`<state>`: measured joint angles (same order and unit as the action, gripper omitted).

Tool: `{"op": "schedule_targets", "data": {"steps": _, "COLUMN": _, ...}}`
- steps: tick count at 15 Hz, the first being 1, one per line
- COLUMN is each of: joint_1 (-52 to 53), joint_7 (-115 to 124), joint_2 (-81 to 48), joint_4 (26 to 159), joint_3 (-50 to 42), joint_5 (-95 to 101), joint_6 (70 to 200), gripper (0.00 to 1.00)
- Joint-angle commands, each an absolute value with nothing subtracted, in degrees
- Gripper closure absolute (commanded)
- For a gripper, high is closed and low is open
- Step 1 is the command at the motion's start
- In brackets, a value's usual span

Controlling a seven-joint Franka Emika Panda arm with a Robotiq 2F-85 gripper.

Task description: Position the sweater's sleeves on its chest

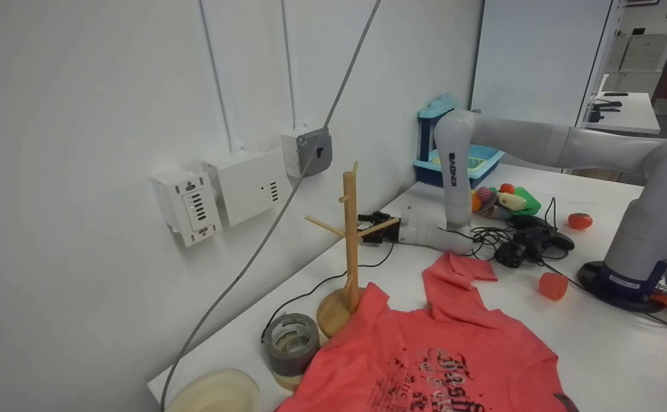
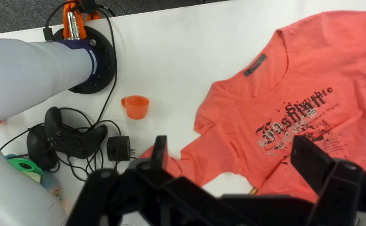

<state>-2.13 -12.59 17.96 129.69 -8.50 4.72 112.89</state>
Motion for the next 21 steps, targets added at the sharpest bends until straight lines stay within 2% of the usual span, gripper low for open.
{"op": "schedule_targets", "data": {"steps": 1, "joint_1": -2.0, "joint_7": -11.3, "joint_2": 16.9, "joint_4": 130.8, "joint_3": -6.7, "joint_5": 3.9, "joint_6": 116.1, "gripper": 0.00}}
{"op": "schedule_targets", "data": {"steps": 9, "joint_1": -2.5, "joint_7": -3.2, "joint_2": 7.3, "joint_4": 131.7, "joint_3": -3.6, "joint_5": 3.5, "joint_6": 132.7, "gripper": 0.00}}
{"op": "schedule_targets", "data": {"steps": 16, "joint_1": -2.4, "joint_7": -3.1, "joint_2": 6.4, "joint_4": 132.3, "joint_3": -3.4, "joint_5": 4.0, "joint_6": 132.7, "gripper": 0.00}}
{"op": "schedule_targets", "data": {"steps": 21, "joint_1": -2.4, "joint_7": 0.0, "joint_2": -0.9, "joint_4": 130.2, "joint_3": -2.8, "joint_5": 5.7, "joint_6": 134.7, "gripper": 0.00}}
